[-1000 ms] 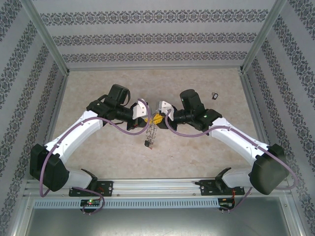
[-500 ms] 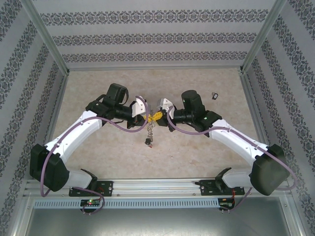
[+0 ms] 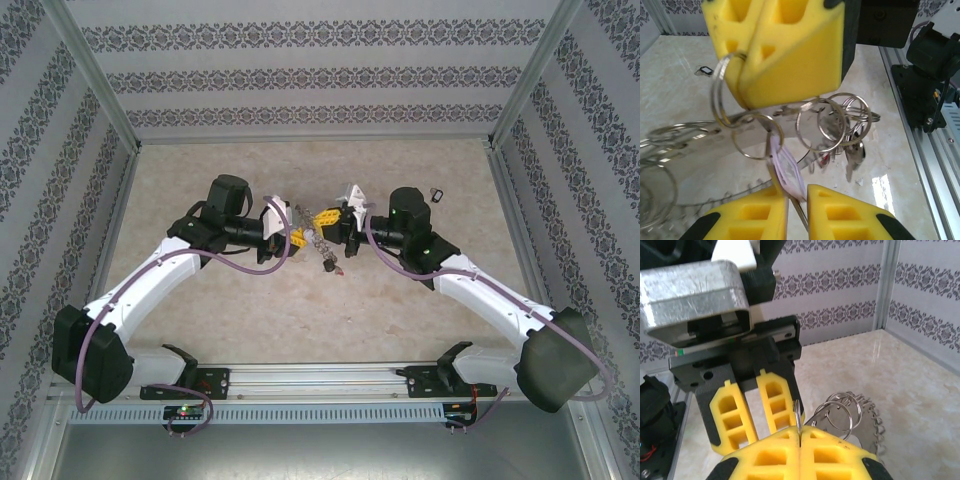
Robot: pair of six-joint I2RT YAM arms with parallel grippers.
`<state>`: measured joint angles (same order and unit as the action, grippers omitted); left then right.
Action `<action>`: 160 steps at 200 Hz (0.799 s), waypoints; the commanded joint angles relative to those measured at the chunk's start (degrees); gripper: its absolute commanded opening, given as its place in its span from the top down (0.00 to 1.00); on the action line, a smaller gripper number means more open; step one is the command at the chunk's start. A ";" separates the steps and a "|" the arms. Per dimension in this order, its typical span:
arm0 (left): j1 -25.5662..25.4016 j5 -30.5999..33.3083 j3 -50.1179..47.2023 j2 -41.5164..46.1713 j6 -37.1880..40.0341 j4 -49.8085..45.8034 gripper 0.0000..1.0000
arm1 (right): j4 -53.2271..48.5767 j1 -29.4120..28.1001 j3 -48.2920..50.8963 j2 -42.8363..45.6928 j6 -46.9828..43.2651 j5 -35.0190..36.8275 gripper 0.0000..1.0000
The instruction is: Put the keys on the keyring
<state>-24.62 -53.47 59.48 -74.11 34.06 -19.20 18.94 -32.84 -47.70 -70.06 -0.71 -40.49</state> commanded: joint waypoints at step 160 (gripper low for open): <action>1.98 3.10 -4.89 2.23 -12.17 15.11 0.67 | -0.94 -1.96 -2.47 -0.69 -3.10 -2.75 1.00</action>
<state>-23.22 -48.40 53.25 -69.91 23.79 -6.74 18.26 -33.91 -47.31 -70.46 -1.28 -41.28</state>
